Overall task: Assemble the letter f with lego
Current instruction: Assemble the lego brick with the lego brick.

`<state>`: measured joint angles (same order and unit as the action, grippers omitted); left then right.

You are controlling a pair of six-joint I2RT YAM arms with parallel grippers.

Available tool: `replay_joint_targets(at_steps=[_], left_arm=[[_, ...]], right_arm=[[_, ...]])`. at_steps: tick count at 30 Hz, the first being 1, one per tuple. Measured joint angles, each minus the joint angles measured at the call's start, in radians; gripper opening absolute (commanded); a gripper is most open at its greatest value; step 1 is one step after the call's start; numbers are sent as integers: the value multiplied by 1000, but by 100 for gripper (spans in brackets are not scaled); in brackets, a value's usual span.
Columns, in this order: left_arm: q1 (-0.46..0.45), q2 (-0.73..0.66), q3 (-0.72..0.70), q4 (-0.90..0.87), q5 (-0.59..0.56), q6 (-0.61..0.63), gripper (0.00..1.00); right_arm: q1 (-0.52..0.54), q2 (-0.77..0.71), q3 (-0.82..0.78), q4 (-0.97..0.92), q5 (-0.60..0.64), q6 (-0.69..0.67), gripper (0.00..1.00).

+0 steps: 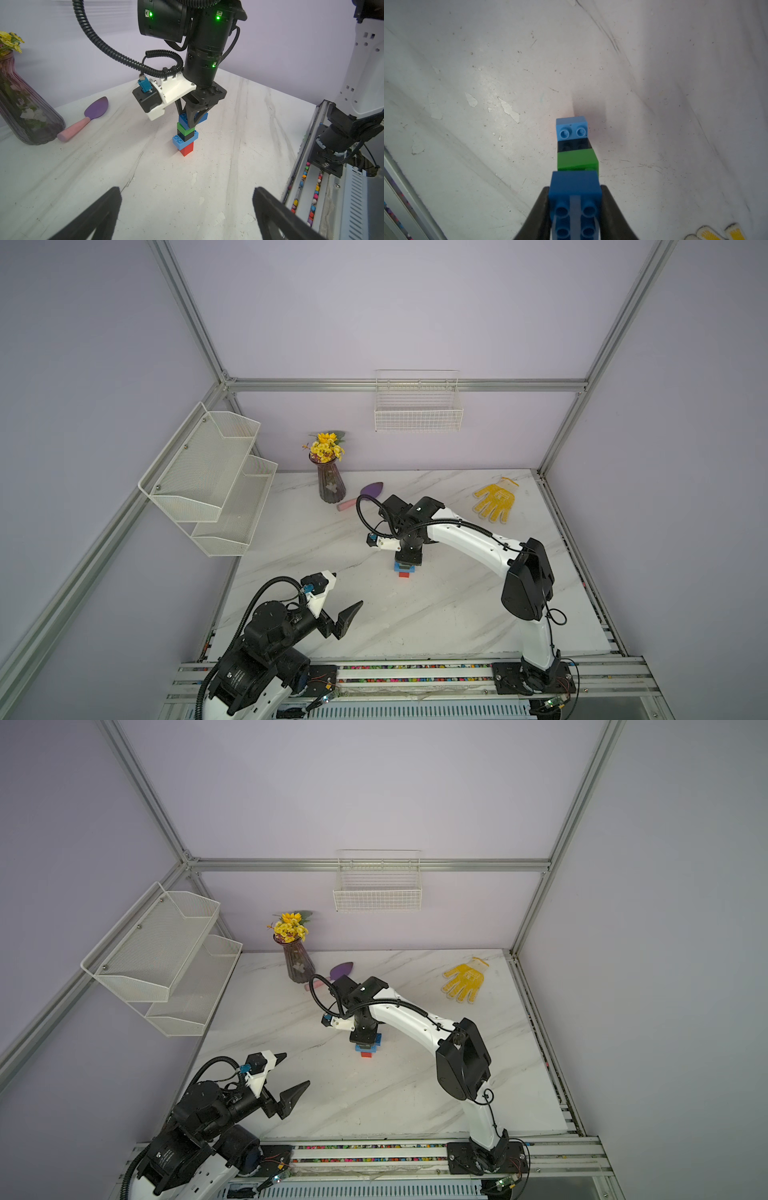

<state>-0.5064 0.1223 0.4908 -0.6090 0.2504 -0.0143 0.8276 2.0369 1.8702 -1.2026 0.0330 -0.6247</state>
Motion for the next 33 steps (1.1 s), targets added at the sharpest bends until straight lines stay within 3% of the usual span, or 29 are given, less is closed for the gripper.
replay_joint_targets(at_steps=[33], left_arm=[[0,0,0,0,-1,0,100]], right_arm=[[0,23,41,-31,2,-3,6]])
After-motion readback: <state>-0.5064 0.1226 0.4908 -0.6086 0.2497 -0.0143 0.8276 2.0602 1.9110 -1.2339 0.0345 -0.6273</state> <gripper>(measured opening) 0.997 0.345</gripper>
